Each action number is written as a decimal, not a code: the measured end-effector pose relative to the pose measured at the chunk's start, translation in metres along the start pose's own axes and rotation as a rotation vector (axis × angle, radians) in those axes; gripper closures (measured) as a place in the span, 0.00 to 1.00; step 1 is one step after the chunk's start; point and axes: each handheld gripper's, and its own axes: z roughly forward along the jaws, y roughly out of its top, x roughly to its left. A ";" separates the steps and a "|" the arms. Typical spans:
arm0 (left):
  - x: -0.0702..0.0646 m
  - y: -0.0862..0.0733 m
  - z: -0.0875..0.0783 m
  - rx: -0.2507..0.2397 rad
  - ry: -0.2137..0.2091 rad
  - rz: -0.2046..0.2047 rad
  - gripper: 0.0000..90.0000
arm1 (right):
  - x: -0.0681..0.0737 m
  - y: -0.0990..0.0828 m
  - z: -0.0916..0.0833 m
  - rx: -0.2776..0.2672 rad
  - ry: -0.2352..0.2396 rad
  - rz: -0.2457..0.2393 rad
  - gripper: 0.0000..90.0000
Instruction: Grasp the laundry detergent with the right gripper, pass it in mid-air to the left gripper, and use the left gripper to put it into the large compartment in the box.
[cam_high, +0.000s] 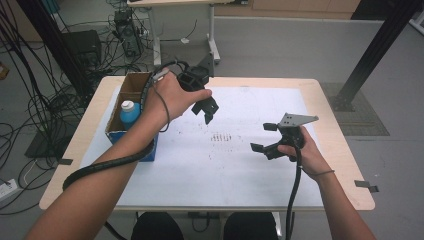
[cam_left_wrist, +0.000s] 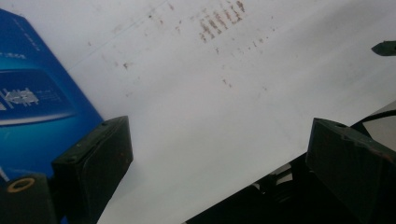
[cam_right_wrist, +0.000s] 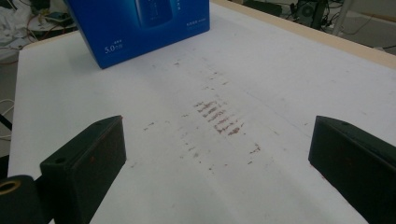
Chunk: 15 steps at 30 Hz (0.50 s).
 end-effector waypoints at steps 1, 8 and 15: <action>-0.001 0.001 0.005 0.005 -0.007 0.005 0.09 | 0.000 0.000 -0.001 0.000 -0.002 0.001 0.04; -0.003 0.002 0.030 0.024 -0.033 0.016 0.08 | -0.001 0.002 -0.004 0.009 -0.028 0.009 0.04; -0.002 0.001 0.048 0.043 -0.051 0.015 0.09 | -0.002 0.004 -0.007 0.001 -0.047 0.014 0.04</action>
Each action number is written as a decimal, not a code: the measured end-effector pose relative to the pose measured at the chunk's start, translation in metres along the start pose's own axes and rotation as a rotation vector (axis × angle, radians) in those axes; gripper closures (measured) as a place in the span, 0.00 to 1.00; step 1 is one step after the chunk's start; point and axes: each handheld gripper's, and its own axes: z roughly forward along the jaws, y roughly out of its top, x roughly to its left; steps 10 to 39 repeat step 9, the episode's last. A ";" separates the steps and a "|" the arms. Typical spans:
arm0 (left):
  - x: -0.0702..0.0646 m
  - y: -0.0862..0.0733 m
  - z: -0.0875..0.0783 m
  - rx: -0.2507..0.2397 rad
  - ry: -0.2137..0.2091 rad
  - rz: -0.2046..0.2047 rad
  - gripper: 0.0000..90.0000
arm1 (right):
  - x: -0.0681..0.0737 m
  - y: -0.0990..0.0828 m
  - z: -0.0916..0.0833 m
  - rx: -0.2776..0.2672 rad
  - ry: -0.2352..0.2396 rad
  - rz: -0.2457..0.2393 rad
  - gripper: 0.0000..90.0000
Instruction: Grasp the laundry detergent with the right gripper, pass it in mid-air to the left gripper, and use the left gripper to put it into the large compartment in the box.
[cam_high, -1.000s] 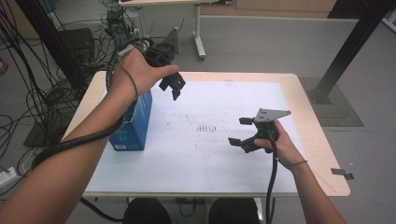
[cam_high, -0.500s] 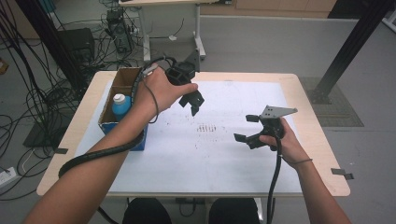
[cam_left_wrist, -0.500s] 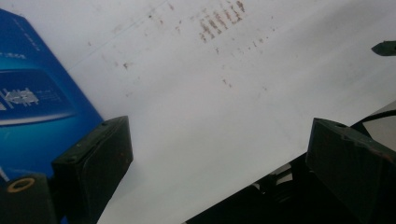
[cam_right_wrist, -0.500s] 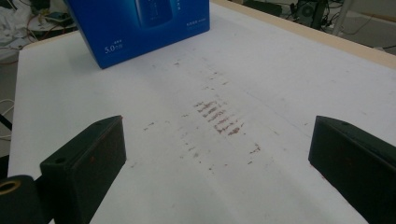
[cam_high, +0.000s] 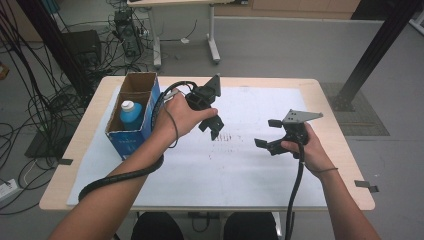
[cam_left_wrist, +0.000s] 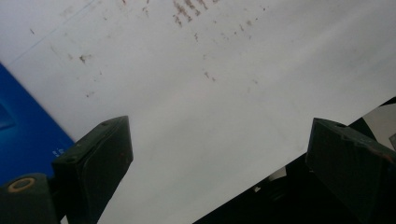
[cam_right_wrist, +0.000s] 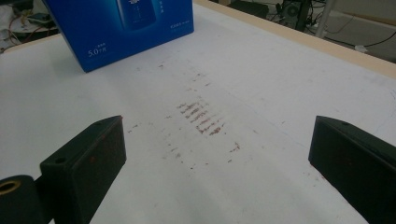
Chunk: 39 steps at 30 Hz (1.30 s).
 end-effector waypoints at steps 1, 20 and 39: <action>0.001 0.000 0.001 0.006 -0.004 0.003 0.09 | 0.000 0.001 0.000 0.001 -0.001 -0.003 0.04; 0.004 -0.002 0.003 -0.005 -0.013 -0.005 0.09 | 0.001 0.002 0.001 0.001 -0.002 -0.006 0.04; 0.004 -0.002 0.003 -0.005 -0.013 -0.005 0.09 | 0.001 0.002 0.001 0.001 -0.002 -0.006 0.04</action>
